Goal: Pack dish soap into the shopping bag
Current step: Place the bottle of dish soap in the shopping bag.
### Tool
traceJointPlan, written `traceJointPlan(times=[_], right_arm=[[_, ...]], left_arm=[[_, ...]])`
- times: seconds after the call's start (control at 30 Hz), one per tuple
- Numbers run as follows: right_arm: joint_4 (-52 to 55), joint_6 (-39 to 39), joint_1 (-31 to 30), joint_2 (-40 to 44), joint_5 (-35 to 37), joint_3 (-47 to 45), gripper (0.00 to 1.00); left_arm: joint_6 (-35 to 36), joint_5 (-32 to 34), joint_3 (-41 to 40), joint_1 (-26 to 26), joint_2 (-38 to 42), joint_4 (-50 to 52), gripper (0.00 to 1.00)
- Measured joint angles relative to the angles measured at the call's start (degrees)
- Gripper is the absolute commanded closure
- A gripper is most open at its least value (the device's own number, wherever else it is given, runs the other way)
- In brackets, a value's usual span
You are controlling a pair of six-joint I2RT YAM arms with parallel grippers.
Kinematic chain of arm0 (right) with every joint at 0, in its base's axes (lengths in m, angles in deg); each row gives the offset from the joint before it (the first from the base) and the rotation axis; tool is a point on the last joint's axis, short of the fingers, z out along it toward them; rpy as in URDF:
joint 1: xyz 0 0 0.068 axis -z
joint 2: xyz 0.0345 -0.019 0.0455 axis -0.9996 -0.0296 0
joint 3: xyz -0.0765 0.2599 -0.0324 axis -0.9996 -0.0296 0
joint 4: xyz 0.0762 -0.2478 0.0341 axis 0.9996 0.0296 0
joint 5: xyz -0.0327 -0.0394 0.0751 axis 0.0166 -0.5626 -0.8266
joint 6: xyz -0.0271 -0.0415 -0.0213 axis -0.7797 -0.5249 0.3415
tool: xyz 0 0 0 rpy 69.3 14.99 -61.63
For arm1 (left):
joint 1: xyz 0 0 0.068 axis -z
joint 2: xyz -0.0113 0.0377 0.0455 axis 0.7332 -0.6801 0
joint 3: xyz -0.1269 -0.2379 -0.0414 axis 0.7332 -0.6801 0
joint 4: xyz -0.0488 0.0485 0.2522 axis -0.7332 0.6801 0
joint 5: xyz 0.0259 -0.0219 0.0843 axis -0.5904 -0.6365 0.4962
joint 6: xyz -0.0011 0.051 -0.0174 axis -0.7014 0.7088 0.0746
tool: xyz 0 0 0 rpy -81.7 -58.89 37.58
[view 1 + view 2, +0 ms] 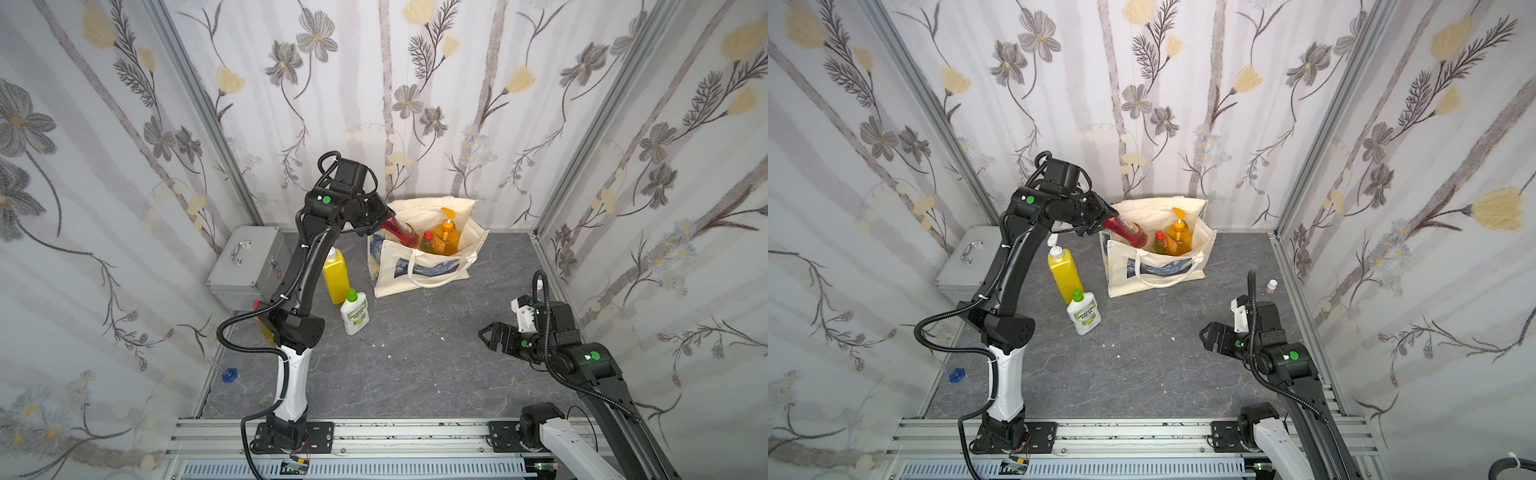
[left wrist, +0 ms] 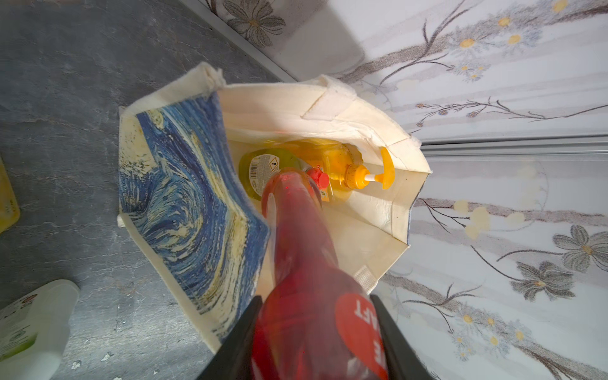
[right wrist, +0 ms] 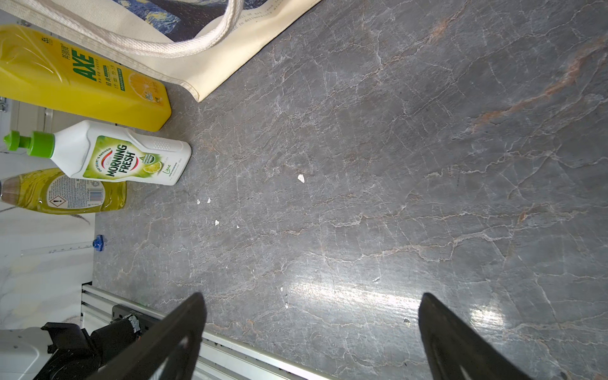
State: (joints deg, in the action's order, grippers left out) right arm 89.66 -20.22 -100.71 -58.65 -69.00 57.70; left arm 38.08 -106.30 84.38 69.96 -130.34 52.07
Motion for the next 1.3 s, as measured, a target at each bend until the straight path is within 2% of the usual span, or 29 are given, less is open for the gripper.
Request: traceJointPlan(times=[0.3, 0.5, 0.93, 1.3], right_arm=[[-6.4, 0.98, 0.0, -3.06, -2.12, 4.57, 0.0], [-10.62, 1.66, 0.0, -12.46, -6.14, 13.6, 0.0], [-17.33, 9.31, 0.04, -26.43, -14.75, 27.87, 0.0], [-16.68, 11.96, 0.57, -32.96, -16.5, 32.24, 0.0]], left_arm=[[4.63, 2.03, 0.02, -0.35, -0.15, 7.34, 0.72], [7.37, 4.09, -0.17, -0.35, 0.42, 11.28, 0.72], [8.7, 7.08, -4.2, 0.02, 2.78, 11.52, 0.72], [6.99, 7.02, -4.2, 3.91, 0.11, 10.38, 0.72]])
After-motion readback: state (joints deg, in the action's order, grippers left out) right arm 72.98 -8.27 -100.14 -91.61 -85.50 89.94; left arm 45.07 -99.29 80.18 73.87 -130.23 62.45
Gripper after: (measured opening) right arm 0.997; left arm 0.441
